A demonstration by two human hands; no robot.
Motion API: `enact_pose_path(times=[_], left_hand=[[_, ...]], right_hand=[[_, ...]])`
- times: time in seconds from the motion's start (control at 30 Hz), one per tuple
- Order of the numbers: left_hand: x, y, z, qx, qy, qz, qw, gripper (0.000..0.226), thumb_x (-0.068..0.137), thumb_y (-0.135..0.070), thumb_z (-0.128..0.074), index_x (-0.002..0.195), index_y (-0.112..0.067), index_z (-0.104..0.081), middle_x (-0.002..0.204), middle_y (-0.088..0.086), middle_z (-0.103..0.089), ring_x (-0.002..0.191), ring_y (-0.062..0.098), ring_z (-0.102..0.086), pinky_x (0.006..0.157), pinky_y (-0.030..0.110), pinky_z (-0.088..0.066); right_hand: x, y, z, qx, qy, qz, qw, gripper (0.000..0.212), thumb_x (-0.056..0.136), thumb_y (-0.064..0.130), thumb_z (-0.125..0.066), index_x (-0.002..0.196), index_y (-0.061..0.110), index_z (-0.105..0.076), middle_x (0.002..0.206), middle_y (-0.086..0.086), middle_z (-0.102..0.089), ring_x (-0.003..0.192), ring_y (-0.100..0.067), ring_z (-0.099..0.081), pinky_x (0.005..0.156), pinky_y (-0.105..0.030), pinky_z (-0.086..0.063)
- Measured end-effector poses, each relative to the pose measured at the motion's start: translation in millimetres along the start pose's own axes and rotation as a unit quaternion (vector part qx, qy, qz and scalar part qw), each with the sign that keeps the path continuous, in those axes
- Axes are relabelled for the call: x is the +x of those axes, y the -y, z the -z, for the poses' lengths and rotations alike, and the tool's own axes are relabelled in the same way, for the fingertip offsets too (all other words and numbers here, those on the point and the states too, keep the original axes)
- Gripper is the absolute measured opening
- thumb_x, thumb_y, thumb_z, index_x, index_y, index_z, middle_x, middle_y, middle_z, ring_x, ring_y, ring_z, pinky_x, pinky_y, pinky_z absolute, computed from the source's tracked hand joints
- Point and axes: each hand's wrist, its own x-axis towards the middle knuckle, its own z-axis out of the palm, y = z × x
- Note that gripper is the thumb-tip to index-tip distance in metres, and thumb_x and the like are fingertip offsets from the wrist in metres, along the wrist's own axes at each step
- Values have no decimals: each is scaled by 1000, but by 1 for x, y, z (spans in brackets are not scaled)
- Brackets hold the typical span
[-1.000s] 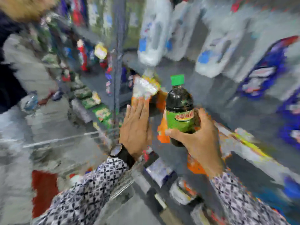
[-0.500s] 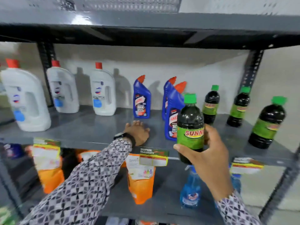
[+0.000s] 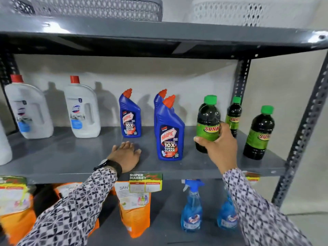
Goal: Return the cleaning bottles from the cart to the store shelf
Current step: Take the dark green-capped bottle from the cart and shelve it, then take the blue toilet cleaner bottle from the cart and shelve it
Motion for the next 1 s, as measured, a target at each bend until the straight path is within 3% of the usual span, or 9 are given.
enact_pose_path(times=[0.17, 0.4, 0.53, 0.6, 0.67, 0.73, 0.8, 0.9, 1.0], left_hand=[[1, 0, 0, 22, 4, -4, 1000, 65, 106, -46, -16, 162, -11, -15, 173, 9, -12, 160, 26, -14, 128, 51, -12], [2, 1, -1, 37, 13, -6, 999, 65, 107, -45, -16, 162, -11, -14, 173, 9, -10, 161, 26, -12, 127, 52, -11], [-4, -3, 3, -10, 7, 15, 1000, 63, 108, -44, -20, 162, -12, -18, 172, 9, -14, 160, 26, -15, 128, 51, -11], [-12, -6, 8, -95, -43, 37, 994, 58, 107, -45, -29, 158, -16, -32, 167, 10, -32, 153, 32, -33, 126, 48, -23], [-25, -10, 13, -177, -168, 54, 968, 50, 105, -42, -41, 150, -22, -47, 154, 14, -53, 137, 38, -54, 113, 45, -43], [-47, -13, 15, -237, -311, 42, 919, 46, 103, -33, -51, 147, -23, -53, 147, 13, -60, 132, 34, -60, 108, 43, -48], [-81, -13, 9, -275, -403, 28, 872, 45, 101, -27, -57, 146, -21, -55, 146, 10, -62, 135, 29, -59, 111, 41, -47], [-141, 5, -19, -302, -464, 59, 831, 42, 100, -23, -60, 141, -15, -60, 143, 8, -64, 129, 27, -63, 110, 38, -47], [-198, 40, -61, -334, -456, 122, 816, 45, 96, -28, -57, 139, -15, -62, 137, -3, -63, 118, 25, -66, 105, 29, -46]], right_hand=[[36, -40, -6, -31, 19, -46, 998, 72, 66, 34, -94, 122, 15, -54, 118, -6, -74, 111, -31, -70, 96, -47, -55], [35, -50, -6, -10, 27, -29, 999, 71, 62, 30, -97, 112, 31, -47, 105, 6, -67, 102, -23, -69, 95, -43, -57], [34, -50, -1, -12, 55, -24, 998, 73, 63, 32, -96, 118, 31, -47, 111, 7, -65, 107, -20, -67, 96, -42, -56], [26, -49, 4, -27, 50, -9, 998, 85, 66, 42, -92, 133, 26, -44, 131, 0, -61, 122, -23, -61, 104, -48, -52], [15, -44, 10, -50, 26, 13, 998, 105, 73, 47, -88, 156, 22, -29, 154, -9, -46, 143, -27, -45, 116, -48, -42], [-2, -31, 15, -66, -11, 66, 996, 101, 80, 43, -84, 159, 19, -25, 157, -11, -39, 146, -29, -39, 116, -41, -36], [-24, -13, 15, -61, -31, 142, 988, 89, 86, 38, -80, 157, 17, -31, 153, -12, -42, 143, -26, -40, 112, -31, -34], [-62, 12, -10, -30, 25, 254, 966, 76, 88, 29, -80, 152, 11, -43, 149, -14, -48, 141, -19, -43, 117, -17, -29], [-113, 32, -59, -3, 108, 359, 927, 63, 87, 22, -81, 142, 6, -56, 141, -16, -58, 136, -27, -54, 117, -29, -40]])
